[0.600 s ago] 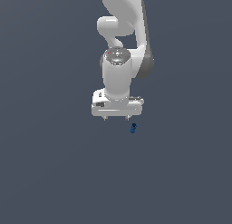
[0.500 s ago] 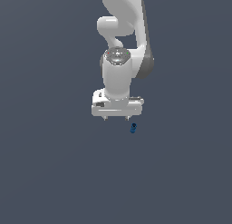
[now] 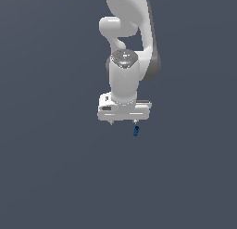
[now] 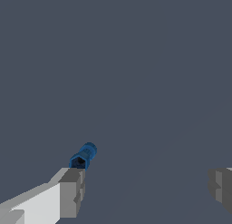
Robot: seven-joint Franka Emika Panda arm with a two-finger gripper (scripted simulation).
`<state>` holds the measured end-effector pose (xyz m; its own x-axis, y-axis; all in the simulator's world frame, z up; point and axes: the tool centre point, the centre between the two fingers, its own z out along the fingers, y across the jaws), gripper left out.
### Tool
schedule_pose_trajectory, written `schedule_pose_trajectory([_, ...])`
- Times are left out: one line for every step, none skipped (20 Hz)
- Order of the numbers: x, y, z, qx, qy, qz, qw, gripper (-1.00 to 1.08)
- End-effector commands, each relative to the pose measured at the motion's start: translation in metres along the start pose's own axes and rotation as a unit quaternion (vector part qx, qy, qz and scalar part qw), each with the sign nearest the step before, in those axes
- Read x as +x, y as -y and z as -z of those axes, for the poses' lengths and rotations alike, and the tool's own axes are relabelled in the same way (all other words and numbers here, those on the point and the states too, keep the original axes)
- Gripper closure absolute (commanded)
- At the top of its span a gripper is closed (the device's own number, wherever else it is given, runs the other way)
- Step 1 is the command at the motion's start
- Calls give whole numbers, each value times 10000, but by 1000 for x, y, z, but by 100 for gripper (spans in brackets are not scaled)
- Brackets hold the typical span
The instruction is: Pick up the object and move it to a goal position.
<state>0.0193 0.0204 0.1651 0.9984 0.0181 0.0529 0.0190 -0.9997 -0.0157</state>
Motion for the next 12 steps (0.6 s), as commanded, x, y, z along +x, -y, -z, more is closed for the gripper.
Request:
schedule_pose_trajectory([1, 0, 0, 8, -9, -22, 10000, -92])
schedule_pose_trajectory([0, 0, 0, 4, -6, -13, 10000, -92])
schedule_pose_trajectory([0, 0, 0, 2, -3, 4, 10000, -92])
schedule_pose_trajectory([0, 0, -1, 0, 0, 32, 10000, -92])
schedule_pose_trajectory([0, 1, -1, -2, 4, 70, 10000, -92])
schedule_pose_trajectory([-1, 2, -2, -4, 7, 118, 9999, -92])
schedule_pose_trajectory([-1, 3, -4, -6, 12, 175, 9998, -92])
schedule_pose_trajectory([-1, 5, -5, -7, 17, 241, 9997, -92])
schedule_pose_trajectory([-2, 6, -6, -9, 23, 315, 9995, -92])
schedule_pose_trajectory([-2, 8, -8, -12, 29, 399, 9992, -92])
schedule_pose_trajectory([-3, 9, -10, -14, 37, 491, 9988, -92])
schedule_pose_trajectory([-4, 11, -12, -17, 46, 593, 9982, -92])
